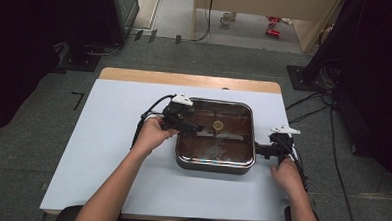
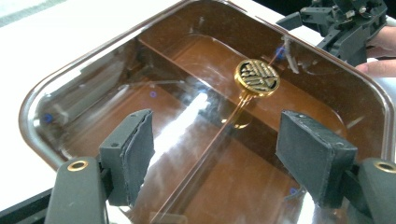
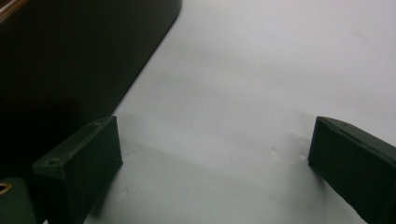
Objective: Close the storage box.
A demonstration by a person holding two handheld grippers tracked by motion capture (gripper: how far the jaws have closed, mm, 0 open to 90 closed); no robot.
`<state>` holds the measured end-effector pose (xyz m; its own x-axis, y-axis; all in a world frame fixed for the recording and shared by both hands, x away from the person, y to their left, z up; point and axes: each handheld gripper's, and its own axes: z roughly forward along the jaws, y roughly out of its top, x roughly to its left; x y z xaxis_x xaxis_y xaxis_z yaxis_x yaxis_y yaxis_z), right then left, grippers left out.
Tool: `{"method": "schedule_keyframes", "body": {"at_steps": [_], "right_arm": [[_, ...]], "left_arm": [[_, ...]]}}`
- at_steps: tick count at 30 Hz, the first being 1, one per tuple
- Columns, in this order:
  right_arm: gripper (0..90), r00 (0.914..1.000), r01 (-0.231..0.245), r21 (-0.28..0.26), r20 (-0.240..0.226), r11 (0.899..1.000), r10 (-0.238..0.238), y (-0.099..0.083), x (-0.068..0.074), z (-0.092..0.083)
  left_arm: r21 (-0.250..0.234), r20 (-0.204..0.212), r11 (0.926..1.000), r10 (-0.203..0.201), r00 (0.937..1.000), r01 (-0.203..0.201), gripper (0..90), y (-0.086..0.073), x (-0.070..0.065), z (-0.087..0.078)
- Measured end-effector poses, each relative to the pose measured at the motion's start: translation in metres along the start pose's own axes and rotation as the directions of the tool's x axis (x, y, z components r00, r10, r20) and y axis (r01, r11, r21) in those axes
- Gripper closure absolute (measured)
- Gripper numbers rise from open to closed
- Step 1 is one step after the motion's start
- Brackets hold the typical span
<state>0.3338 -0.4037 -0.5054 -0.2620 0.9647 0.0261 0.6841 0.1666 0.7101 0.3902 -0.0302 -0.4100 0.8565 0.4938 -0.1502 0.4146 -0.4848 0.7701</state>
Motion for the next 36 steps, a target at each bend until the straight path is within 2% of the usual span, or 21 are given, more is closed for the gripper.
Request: {"method": "schedule_keyframes", "body": {"at_steps": [4,9,14,18,21,32,36], "right_arm": [[1.9,1.0000,-0.001,0.000,0.000,1.000,0.001,0.000,0.000,0.000],[1.9,1.0000,-0.002,0.000,0.000,1.000,0.002,0.000,0.000,0.000],[1.9,1.0000,-0.001,-0.001,0.000,1.000,0.001,0.000,0.000,0.000],[1.9,1.0000,0.000,-0.001,0.000,1.000,0.000,0.000,0.000,0.000],[1.9,1.0000,0.000,-0.001,0.001,1.000,0.000,0.000,0.000,0.000],[1.9,1.0000,-0.001,-0.001,0.000,1.000,0.001,0.000,0.000,0.000],[1.9,1.0000,0.000,0.000,0.001,1.000,0.000,0.000,0.000,0.000]], "left_arm": [[-0.014,-0.017,0.9995,-0.027,0.9995,0.027,30.5,-0.009,0.003,-0.008],[-0.009,-0.071,0.9995,-0.031,0.9970,0.031,28.9,-0.017,0.005,-0.018],[-0.022,-0.097,0.9985,-0.052,0.9939,0.050,28.5,-0.024,0.008,-0.027],[-0.035,-0.095,0.9973,-0.067,0.9932,0.064,28.0,-0.030,0.010,-0.034],[-0.017,-0.102,0.9962,-0.086,0.9911,0.085,26.7,-0.038,0.014,-0.037],[0.016,-0.197,0.9945,-0.098,0.9754,0.103,26.1,-0.071,0.025,-0.048],[0.012,-0.251,0.9952,-0.091,0.9639,0.097,25.0,-0.082,0.024,-0.051]]}}
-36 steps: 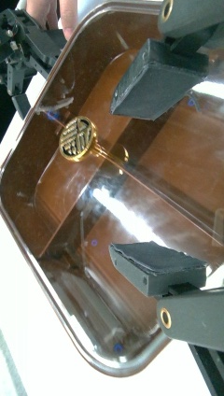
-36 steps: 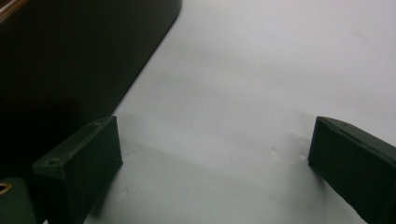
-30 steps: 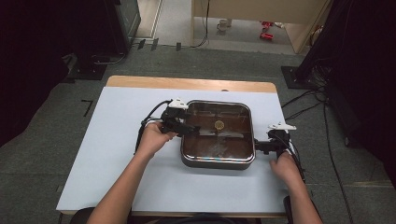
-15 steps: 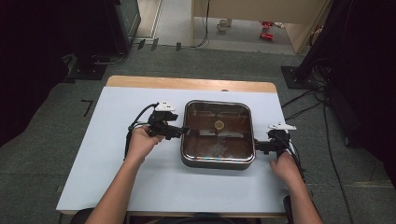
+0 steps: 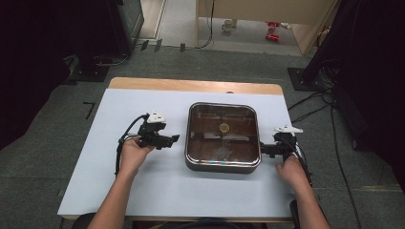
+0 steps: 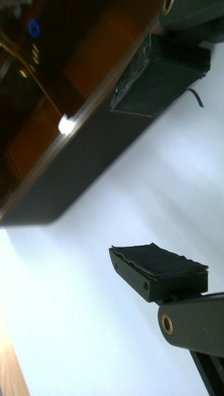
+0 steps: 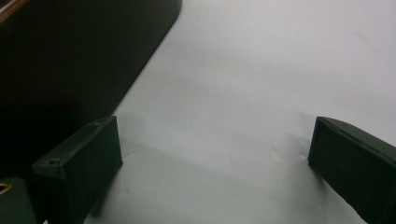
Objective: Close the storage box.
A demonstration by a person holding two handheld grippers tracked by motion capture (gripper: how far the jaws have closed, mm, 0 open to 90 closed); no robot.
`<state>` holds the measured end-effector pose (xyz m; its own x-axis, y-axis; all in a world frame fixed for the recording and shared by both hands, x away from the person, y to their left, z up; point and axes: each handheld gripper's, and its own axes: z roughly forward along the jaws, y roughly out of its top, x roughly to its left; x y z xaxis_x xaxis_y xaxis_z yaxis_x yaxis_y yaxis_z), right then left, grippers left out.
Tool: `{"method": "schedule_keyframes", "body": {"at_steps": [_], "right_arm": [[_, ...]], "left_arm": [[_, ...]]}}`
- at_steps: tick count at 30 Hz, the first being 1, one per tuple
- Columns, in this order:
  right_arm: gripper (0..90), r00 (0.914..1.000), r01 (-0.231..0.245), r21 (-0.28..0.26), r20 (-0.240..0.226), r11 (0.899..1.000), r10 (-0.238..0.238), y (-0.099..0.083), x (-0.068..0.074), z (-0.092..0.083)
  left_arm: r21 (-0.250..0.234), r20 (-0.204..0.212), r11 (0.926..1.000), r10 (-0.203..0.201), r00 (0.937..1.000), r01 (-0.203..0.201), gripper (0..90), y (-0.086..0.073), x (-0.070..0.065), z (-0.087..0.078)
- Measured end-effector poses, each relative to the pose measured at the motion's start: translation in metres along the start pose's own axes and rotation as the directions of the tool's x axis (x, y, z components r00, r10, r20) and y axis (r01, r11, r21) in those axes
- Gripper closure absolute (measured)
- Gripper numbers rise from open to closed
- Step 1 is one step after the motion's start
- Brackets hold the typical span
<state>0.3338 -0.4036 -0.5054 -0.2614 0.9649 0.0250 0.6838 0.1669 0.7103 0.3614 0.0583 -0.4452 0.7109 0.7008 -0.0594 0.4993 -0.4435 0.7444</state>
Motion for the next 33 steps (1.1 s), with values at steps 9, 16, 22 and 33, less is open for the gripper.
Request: {"method": "schedule_keyframes", "body": {"at_steps": [9,16,22,33], "right_arm": [[1.9,1.0000,0.000,0.001,0.000,1.000,0.000,0.000,0.000,0.000],[1.9,1.0000,-0.001,0.000,0.000,1.000,0.001,0.000,0.000,0.000],[1.9,1.0000,-0.001,0.000,0.000,1.000,0.001,0.000,0.000,0.000],[1.9,1.0000,0.000,0.000,0.001,1.000,0.000,0.000,0.000,0.000]], "left_arm": [[0.014,-0.045,0.9985,-0.052,0.9976,0.053,23.9,-0.034,0.015,-0.003],[0.002,-0.066,0.9942,-0.107,0.9921,0.107,23.8,-0.045,0.025,-0.010],[0.060,-0.048,0.9880,-0.139,0.9891,0.142,23.3,-0.053,0.029,-0.005],[0.071,-0.092,0.9951,-0.063,0.9938,0.070,18.6,-0.061,0.021,0.000]]}}
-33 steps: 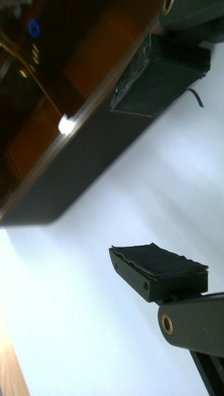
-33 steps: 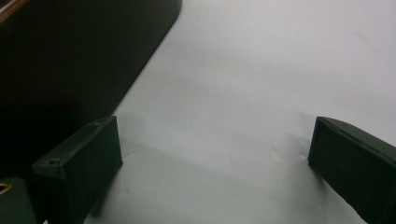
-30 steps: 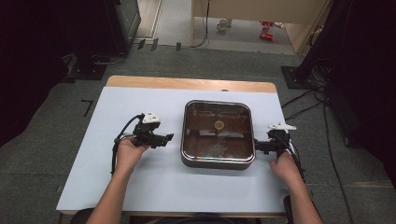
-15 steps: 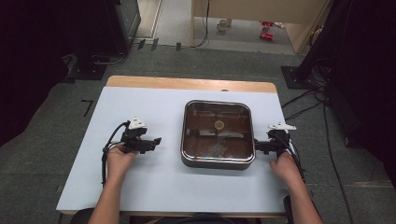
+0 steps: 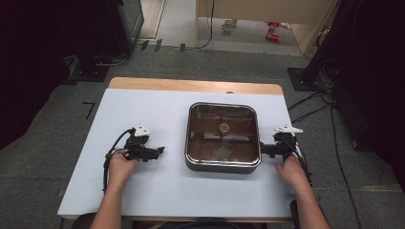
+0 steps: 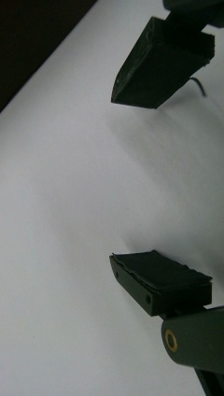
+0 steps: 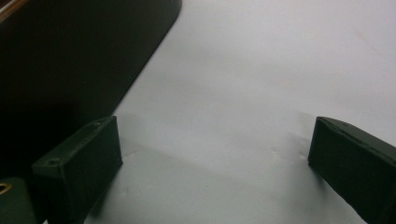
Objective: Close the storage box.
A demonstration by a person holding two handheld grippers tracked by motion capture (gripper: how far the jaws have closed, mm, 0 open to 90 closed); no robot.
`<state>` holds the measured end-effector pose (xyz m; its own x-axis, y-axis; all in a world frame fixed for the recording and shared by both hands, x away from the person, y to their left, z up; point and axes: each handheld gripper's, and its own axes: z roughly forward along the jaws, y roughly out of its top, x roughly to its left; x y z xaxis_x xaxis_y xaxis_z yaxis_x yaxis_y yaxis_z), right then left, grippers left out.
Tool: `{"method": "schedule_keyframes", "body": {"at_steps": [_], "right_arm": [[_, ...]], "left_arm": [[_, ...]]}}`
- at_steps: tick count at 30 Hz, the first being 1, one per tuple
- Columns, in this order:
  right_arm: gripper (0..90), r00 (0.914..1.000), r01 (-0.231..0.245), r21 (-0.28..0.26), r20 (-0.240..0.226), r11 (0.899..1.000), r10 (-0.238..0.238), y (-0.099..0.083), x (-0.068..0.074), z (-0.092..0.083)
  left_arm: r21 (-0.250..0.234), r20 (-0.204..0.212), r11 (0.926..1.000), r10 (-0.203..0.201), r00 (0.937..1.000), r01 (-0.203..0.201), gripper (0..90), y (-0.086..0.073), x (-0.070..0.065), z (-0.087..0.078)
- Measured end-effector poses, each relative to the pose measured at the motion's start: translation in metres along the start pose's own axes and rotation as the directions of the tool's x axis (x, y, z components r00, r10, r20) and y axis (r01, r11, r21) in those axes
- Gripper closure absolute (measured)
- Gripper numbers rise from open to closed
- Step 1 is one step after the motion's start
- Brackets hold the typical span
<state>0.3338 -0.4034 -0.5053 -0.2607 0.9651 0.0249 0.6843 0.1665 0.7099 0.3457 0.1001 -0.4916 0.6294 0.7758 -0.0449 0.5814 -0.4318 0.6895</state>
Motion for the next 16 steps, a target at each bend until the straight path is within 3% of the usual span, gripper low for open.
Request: {"method": "schedule_keyframes", "body": {"at_steps": [4,16], "right_arm": [[1.9,1.0000,0.000,0.000,0.000,1.000,0.000,0.0000,0.0000,0.0000],[1.9,1.0000,0.000,0.000,0.000,1.000,0.000,0.0000,0.0000,0.0000]], "left_arm": [[-0.002,-0.003,0.9999,-0.014,0.9999,0.014,15.4,0.0004,-0.0017,0.0013],[-0.007,-0.011,0.9999,0.015,0.9998,-0.015,14.5,-0.0014,-0.0032,0.0021]]}}
